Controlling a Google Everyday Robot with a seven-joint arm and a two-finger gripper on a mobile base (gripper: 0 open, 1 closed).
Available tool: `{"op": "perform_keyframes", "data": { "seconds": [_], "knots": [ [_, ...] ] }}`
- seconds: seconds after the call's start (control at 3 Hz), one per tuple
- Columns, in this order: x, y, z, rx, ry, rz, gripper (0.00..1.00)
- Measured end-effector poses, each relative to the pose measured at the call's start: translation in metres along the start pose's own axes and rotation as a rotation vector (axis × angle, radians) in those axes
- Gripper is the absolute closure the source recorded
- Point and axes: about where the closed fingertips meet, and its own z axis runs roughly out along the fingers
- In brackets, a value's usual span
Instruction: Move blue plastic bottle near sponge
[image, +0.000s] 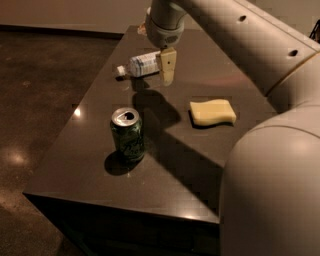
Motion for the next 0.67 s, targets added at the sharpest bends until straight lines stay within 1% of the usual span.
{"op": "perform_keyframes", "data": {
  "seconds": [0.33,0.67],
  "knots": [
    [0.001,-0.021,0.009,0.025,0.064,-0.080,0.00],
    [0.006,-0.037,0.019,0.013,0.129,-0.135,0.00]
  ]
}}
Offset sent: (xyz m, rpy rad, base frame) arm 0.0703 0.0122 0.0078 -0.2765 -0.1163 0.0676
